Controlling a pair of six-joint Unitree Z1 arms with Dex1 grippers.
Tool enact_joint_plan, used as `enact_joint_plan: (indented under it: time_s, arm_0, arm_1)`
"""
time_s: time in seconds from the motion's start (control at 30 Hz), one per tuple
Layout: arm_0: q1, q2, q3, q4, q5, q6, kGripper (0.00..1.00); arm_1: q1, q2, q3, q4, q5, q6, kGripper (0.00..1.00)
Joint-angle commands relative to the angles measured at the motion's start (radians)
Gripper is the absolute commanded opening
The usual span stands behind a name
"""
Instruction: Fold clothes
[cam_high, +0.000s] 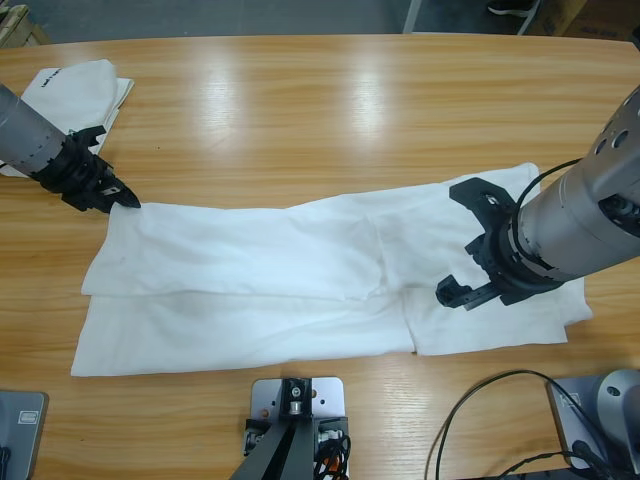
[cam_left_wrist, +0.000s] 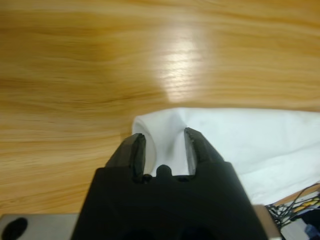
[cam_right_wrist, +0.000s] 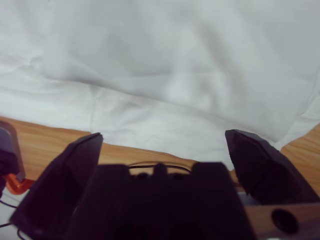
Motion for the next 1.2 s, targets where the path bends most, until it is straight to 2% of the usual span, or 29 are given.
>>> enact_joint_plan:
  time_s: [0.03, 0.37, 0.53, 0.63, 0.83, 0.97, 1.0, 1.03, 1.07, 1.2]
  arm_0:
    - [0.041, -0.025, 0.011, -0.016, -0.010, -0.017, 0.000]
    - [0.044, -0.024, 0.036, -0.020, -0.024, -0.029, 0.000]
    - [0.177, -0.083, 0.110, -0.107, -0.040, -0.121, 0.000]
    - [0.214, -0.086, 0.144, -0.146, -0.063, -0.146, 0.000]
    - [0.197, -0.101, 0.195, -0.196, -0.098, -0.171, 0.000]
    - [0.140, -0.187, 0.189, -0.079, -0.119, -0.041, 0.017]
    - [0.134, -0.206, 0.198, -0.045, -0.140, -0.008, 0.413]
    - [0.122, -0.223, 0.214, -0.020, -0.160, 0.013, 0.653]
    - [0.115, -0.245, 0.242, -0.009, -0.163, 0.022, 0.699]
    - [0.115, -0.233, 0.331, -0.022, -0.219, 0.021, 0.715]
  arm_1:
    - [-0.010, 0.053, 0.044, -0.025, 0.019, 0.017, 0.991]
    - [-0.010, 0.059, 0.056, -0.042, 0.021, 0.030, 0.991]
    - [-0.010, 0.063, 0.062, -0.042, 0.023, 0.032, 0.991]
    - [-0.010, 0.065, 0.072, -0.045, 0.025, 0.037, 0.991]
    - [-0.010, 0.061, 0.078, -0.052, 0.027, 0.039, 0.992]
    - [-0.010, -0.001, 0.078, -0.058, 0.015, 0.037, 1.000]
    - [-0.010, -0.013, 0.078, -0.062, 0.024, 0.035, 1.000]
    - [-0.010, -0.022, 0.079, -0.062, 0.030, 0.034, 1.000]
    - [-0.010, -0.027, 0.081, -0.063, 0.039, 0.033, 1.000]
    - [-0.010, -0.021, 0.102, -0.072, 0.059, 0.034, 1.000]
